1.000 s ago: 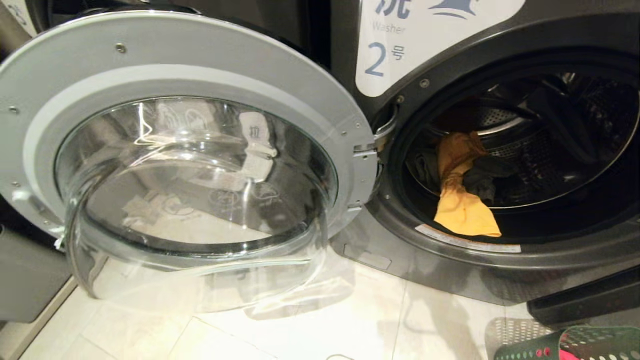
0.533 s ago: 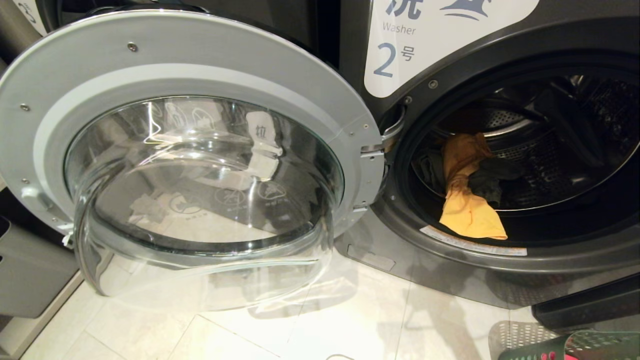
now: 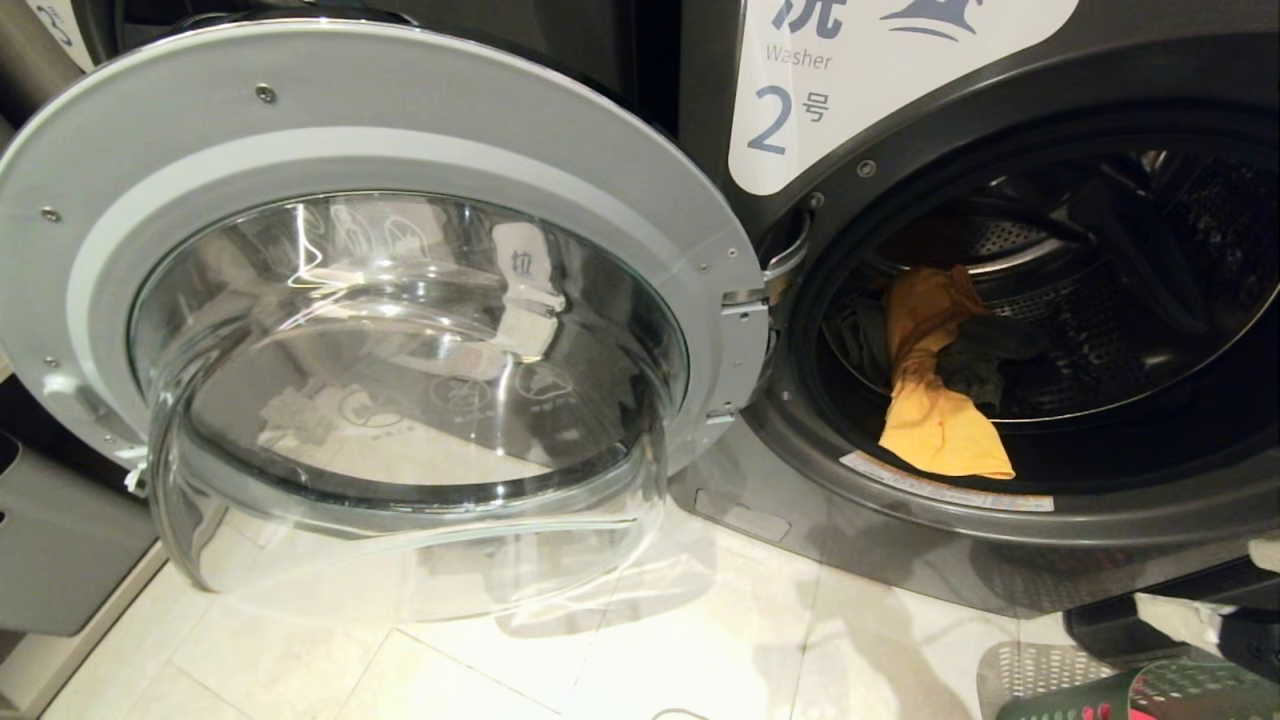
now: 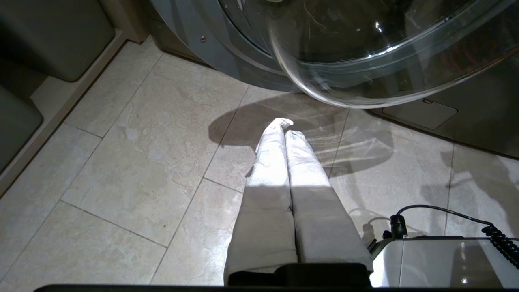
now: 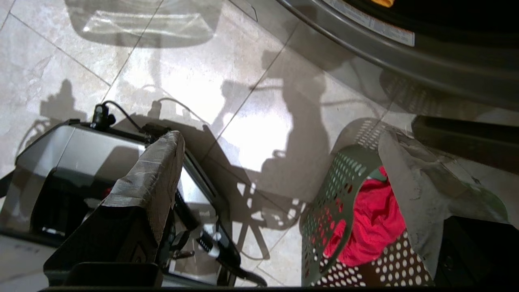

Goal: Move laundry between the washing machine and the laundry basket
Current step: Pick a cloth and place it into the basket

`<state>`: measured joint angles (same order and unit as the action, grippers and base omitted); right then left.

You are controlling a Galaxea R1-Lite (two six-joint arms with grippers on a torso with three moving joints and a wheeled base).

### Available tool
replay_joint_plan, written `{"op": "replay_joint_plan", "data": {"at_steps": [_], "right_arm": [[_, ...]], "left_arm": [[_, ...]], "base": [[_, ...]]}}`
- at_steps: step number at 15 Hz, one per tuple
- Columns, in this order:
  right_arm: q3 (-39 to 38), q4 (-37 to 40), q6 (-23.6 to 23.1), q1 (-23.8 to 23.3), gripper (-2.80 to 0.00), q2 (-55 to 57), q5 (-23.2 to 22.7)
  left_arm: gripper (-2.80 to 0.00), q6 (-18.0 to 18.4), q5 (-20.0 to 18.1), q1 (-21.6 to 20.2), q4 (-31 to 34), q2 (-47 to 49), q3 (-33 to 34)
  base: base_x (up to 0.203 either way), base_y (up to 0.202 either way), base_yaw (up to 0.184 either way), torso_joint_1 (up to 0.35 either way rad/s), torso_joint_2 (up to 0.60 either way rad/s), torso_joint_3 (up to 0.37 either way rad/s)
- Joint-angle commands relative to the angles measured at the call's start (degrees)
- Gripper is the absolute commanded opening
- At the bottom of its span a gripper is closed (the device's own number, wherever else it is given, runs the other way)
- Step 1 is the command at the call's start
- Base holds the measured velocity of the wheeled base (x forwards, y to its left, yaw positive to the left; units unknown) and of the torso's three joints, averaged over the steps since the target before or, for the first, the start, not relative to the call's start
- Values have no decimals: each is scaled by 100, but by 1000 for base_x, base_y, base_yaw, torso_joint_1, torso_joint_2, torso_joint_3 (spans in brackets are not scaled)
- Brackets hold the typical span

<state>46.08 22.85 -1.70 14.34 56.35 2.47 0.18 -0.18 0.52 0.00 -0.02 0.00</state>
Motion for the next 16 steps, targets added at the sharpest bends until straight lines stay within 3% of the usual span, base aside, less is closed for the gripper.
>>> {"op": "replay_joint_plan", "data": {"at_steps": [1,4,9,11,14,16], "right_arm": [[-544,-1375,-6,46,0,709,15],[-810,-2705,-2,50,0,1688,237],[-755,-4225,28,43,0,3244,494],[-640,-4874,29,37,0,3872,795],[100,-5235,41,-82,0,4679,1329],[520,-5123,46,-183,0,4977,1443]], "left_arm": [[-280,-1,1,0,0,2,0],[-280,-1,1,0,0,2,0],[-280,-1,1,0,0,2,0],[-280,-1,1,0,0,2,0],[-280,-1,1,0,0,2,0],[-280,-1,1,0,0,2,0]], "base": [[0,0,0,0,0,0],[0,0,0,0,0,0],[0,0,0,0,0,0],[0,0,0,0,0,0],[0,0,0,0,0,0],[0,0,0,0,0,0]]}}
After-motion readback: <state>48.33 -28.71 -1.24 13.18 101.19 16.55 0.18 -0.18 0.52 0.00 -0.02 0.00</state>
